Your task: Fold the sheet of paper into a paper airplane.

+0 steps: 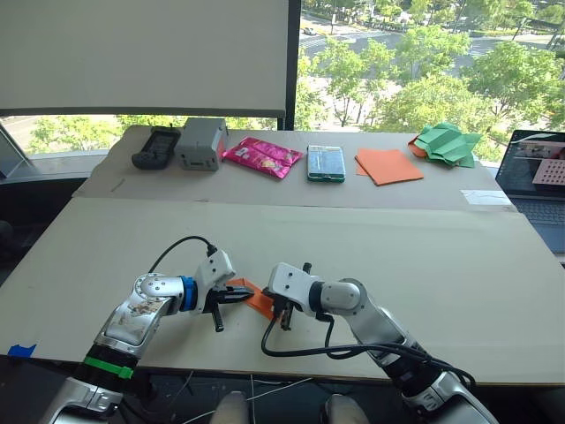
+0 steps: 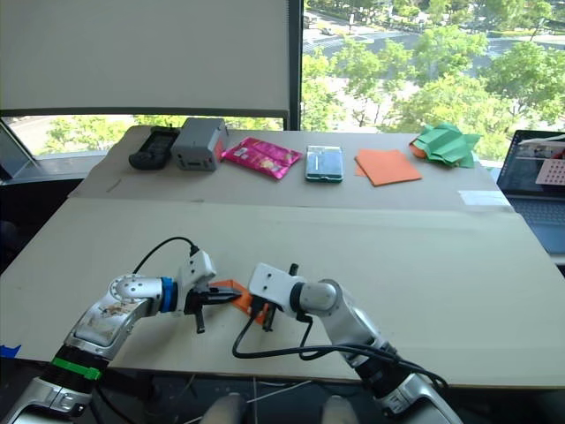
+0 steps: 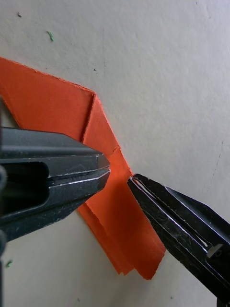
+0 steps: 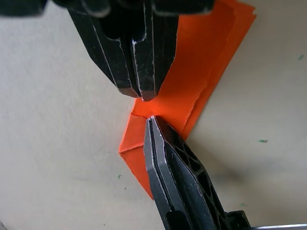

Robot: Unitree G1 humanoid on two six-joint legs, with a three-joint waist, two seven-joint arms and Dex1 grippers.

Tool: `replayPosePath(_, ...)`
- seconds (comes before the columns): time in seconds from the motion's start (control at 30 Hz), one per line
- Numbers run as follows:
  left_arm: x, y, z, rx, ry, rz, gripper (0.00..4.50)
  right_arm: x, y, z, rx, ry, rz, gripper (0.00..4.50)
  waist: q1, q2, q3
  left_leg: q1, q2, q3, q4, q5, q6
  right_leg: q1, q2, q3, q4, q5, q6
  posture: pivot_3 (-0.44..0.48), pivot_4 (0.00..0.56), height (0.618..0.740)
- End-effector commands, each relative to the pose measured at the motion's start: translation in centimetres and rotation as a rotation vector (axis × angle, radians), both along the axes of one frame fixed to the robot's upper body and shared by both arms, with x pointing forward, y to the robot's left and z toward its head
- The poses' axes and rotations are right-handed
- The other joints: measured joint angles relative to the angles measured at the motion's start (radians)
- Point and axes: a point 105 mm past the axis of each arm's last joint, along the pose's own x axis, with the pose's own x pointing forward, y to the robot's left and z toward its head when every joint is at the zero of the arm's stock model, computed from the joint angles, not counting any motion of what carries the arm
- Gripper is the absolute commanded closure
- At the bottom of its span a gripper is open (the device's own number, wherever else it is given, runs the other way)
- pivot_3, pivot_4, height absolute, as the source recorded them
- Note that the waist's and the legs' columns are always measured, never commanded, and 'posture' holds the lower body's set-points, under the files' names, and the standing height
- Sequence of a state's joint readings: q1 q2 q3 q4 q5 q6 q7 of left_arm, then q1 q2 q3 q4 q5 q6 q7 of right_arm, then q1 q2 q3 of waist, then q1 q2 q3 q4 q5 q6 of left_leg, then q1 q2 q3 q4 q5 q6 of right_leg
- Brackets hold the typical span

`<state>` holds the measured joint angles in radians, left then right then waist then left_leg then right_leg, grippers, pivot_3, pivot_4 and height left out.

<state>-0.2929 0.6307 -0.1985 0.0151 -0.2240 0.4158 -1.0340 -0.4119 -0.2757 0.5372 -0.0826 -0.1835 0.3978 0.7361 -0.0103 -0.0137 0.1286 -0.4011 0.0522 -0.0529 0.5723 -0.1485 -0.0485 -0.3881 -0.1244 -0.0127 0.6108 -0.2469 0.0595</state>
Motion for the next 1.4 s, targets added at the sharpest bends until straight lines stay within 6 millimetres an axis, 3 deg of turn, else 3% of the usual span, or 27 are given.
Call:
replayPosePath(0.03,-0.3,0.5,-1.1,0.041,0.034,0.010,4.50,-0.1,0.2,0.8,0.016,-0.028,0.011,4.49,0.000,0.000,0.000,0.000,0.000,0.000,0.000,0.000,0.000,0.000,0.000,0.000,0.000,0.000,0.000,0.000,0.150,0.702)
replayPosePath(0.3,-0.3,0.6,-1.1,0.045,0.032,0.016,4.50,-0.8,-0.8,-2.1,-0.119,0.046,0.023,4.49,-0.001,0.000,0.000,0.000,0.000,0.000,0.000,0.000,0.000,0.000,0.000,0.000,0.000,0.000,0.000,0.000,0.150,0.702)
replayPosePath(0.6,-0.4,0.8,-1.2,0.050,0.034,0.016,4.50,-1.8,-2.0,-4.0,-0.245,0.057,0.068,4.49,-0.001,0.001,-0.002,0.001,0.000,0.000,0.000,0.000,0.000,0.000,0.000,0.000,0.000,0.000,0.000,0.000,0.150,0.702)
replayPosePath(0.87,-0.3,1.0,-1.2,0.054,0.034,0.018,4.50,-3.5,-4.4,-6.3,-0.337,0.145,0.064,4.49,0.002,0.002,-0.008,0.001,0.000,0.000,0.000,0.000,0.000,0.001,-0.001,0.000,-0.001,0.000,0.000,0.000,0.150,0.702)
replayPosePath(1.23,-0.2,1.0,-1.3,0.057,0.035,0.015,4.50,-6.2,-7.2,-8.3,-0.404,0.239,0.051,4.49,0.007,0.000,-0.018,0.002,-0.001,0.001,0.000,-0.001,-0.001,0.001,-0.003,-0.001,-0.002,-0.001,0.000,0.000,0.150,0.702)
replayPosePath(1.4,-0.2,1.0,-1.4,0.057,0.033,0.010,4.50,-6.3,-7.5,-7.9,-0.395,0.234,0.037,4.49,0.016,-0.001,-0.019,0.001,-0.001,0.001,0.000,-0.001,-0.001,0.001,-0.004,-0.001,-0.003,-0.001,0.000,0.000,0.150,0.702)
